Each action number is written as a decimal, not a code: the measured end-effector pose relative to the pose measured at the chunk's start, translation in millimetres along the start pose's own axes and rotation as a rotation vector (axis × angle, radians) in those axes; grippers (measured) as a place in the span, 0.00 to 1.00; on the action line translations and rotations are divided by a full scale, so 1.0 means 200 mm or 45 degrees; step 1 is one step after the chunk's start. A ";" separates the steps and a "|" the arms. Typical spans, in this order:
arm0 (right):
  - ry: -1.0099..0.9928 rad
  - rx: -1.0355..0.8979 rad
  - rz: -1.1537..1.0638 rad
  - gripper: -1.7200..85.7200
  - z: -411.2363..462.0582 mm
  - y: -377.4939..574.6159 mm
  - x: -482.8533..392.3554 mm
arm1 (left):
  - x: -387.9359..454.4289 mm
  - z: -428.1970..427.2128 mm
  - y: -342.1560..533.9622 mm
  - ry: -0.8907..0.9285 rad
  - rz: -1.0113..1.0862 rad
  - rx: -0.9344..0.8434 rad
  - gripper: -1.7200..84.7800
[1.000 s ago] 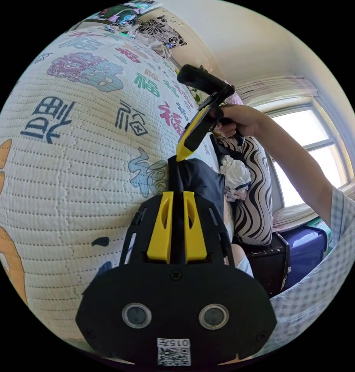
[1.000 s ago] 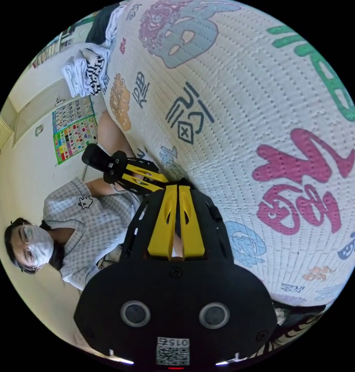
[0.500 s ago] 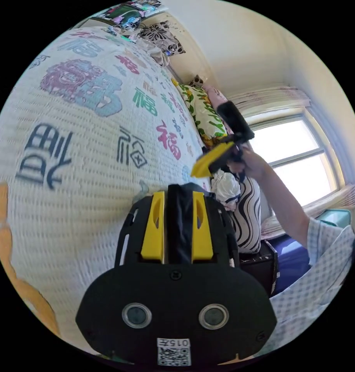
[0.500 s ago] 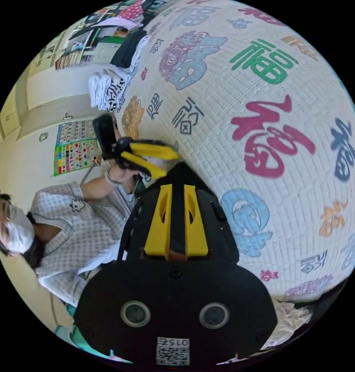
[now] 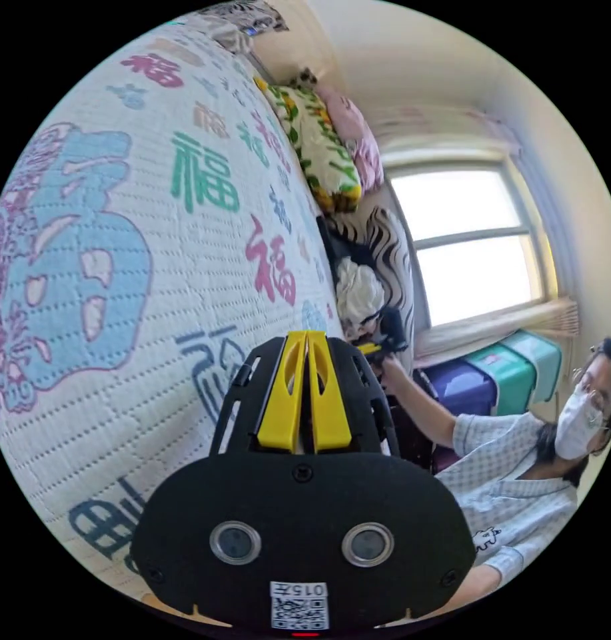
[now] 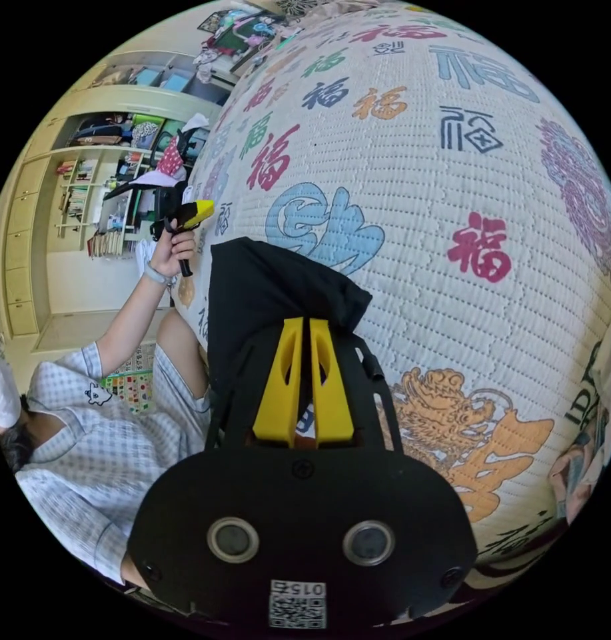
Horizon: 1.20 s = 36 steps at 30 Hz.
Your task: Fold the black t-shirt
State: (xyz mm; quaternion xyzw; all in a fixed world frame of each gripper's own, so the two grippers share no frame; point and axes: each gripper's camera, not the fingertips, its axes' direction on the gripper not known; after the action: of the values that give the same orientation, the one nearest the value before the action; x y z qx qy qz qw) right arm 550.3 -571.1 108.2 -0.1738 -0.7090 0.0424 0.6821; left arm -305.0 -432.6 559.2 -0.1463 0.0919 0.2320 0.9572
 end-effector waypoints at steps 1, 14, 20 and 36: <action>-0.006 0.014 -0.001 0.04 -0.01 0.01 0.00 | 0.01 0.00 -0.03 0.009 0.047 -0.046 0.01; -0.084 0.010 -0.182 0.07 -0.27 0.10 -0.17 | 0.24 0.64 -0.30 -0.048 0.750 -1.096 0.15; -0.002 -0.010 -0.502 0.13 -0.42 -0.11 -0.39 | 0.19 0.87 -0.31 0.125 0.784 -1.394 0.14; -0.209 -0.436 -0.558 0.02 -0.50 -0.27 -0.39 | 0.08 1.00 -0.52 0.363 0.780 -1.546 0.02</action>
State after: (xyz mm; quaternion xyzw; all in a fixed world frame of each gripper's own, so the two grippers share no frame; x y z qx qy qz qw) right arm 639.3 -663.9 56.9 -0.1251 -0.7794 -0.2123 0.5761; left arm -219.7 -449.5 767.6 -0.6524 0.1079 0.4805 0.5761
